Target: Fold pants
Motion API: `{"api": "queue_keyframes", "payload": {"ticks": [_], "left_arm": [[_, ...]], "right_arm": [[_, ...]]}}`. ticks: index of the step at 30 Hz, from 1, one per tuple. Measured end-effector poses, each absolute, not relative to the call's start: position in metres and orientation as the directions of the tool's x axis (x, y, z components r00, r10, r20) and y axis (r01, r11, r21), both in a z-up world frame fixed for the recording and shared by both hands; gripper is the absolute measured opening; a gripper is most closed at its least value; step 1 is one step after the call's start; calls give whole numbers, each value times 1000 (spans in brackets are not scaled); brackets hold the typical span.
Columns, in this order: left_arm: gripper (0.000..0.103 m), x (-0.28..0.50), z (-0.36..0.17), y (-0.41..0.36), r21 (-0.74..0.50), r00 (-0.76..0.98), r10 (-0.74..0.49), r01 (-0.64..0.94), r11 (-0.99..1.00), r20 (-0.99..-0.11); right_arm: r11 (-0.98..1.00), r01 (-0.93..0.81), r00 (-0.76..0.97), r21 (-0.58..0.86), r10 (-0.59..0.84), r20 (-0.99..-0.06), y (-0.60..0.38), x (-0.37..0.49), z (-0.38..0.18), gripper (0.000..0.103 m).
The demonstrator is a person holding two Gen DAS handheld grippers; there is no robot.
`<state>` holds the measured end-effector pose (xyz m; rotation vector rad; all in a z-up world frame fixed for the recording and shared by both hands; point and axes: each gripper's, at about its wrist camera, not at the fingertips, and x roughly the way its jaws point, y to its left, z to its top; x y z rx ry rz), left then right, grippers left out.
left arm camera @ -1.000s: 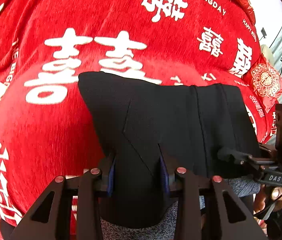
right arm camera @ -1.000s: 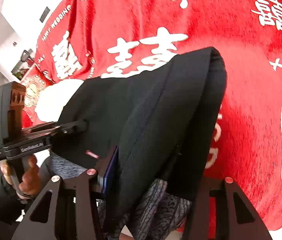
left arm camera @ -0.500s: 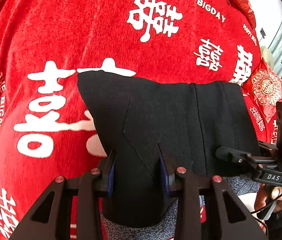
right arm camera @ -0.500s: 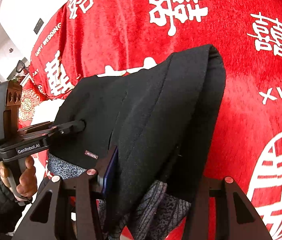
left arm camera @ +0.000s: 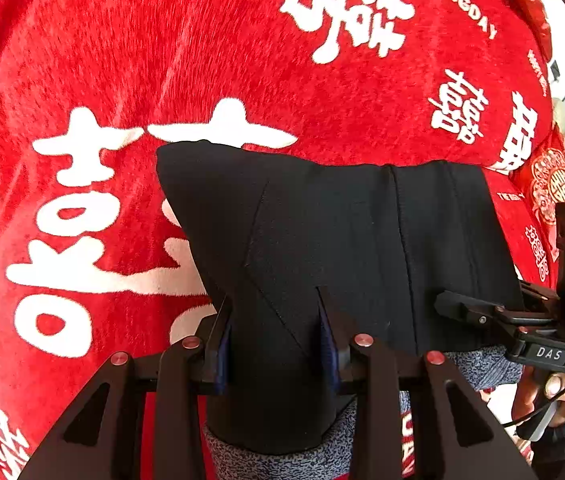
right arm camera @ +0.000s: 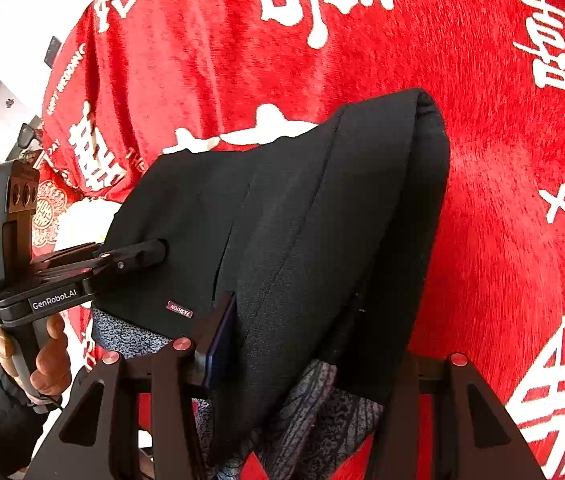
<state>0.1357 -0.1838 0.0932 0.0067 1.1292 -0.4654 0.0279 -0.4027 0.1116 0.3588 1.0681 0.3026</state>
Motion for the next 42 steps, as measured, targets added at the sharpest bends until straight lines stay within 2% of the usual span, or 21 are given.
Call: {"api": "queue_keyframes", "payload": {"ticks": [2, 4, 6, 8, 9, 12, 14, 16, 18, 20, 24, 27, 28, 30, 34, 37, 39, 42], "left_arm": [[42, 147, 73, -184, -222, 314, -332, 339, 914, -890], [61, 156, 49, -179, -231, 269, -314, 296, 927, -911], [70, 157, 40, -174, -231, 280, -312, 285, 930, -908], [77, 153, 40, -175, -218, 286, -305, 298, 929, -908], [79, 152, 40, -176, -208, 286, -296, 302, 930, -911], [79, 145, 49, -175, -173, 300, -270, 314, 934, -915], [79, 137, 60, -173, -135, 337, -243, 313, 940, -910], [79, 131, 72, -170, -109, 373, -225, 306, 946, -900], [79, 123, 86, -167, -122, 401, -239, 296, 947, -885], [79, 117, 97, -167, -152, 416, -269, 293, 944, -869], [79, 108, 98, -180, -186, 397, -315, 331, 925, -862], [79, 108, 68, -193, -165, 335, -283, 339, 926, -899], [79, 108, 56, -195, -119, 330, -235, 336, 934, -914], [81, 106, 45, -193, -98, 340, -218, 337, 936, -915], [81, 107, 57, -188, -122, 345, -240, 331, 936, -907], [81, 113, 56, -193, -100, 350, -220, 331, 938, -911], [83, 115, 47, -196, -91, 333, -206, 331, 939, -920], [89, 115, 43, -196, -81, 338, -196, 325, 942, -920]], "right_arm": [[897, -40, 431, 441, 414, -802, -409, 38, 100, 50], [894, 9, 394, 447, 408, -824, -418, 47, 79, 58], [893, 64, 379, 445, 391, -839, -426, 51, 62, 75], [881, 95, 366, 464, 403, -839, -429, 51, 53, 86], [880, 104, 366, 464, 400, -840, -429, 50, 51, 91], [896, 112, 371, 430, 364, -854, -427, 43, 59, 95], [922, 125, 407, 366, 289, -866, -427, 32, 76, 96], [945, 138, 456, 298, 206, -866, -429, 19, 96, 103], [970, 124, 526, 211, 116, -842, -423, 3, 123, 103], [983, 72, 576, 168, 97, -812, -411, -10, 143, 103], [978, -102, 587, 181, 206, -783, -374, -18, 151, 103], [960, -181, 509, 214, 278, -814, -356, -15, 121, 103], [960, -165, 465, 227, 279, -840, -357, -12, 103, 103], [963, -125, 433, 240, 271, -860, -366, -12, 78, 103], [947, -146, 492, 288, 322, -809, -375, -17, 108, 103], [959, -144, 564, 243, 282, -776, -387, 0, 129, 103], [968, -117, 542, 223, 250, -802, -395, 28, 120, 103], [978, -59, 394, 199, 206, -896, -398, 62, 78, 103]]}}
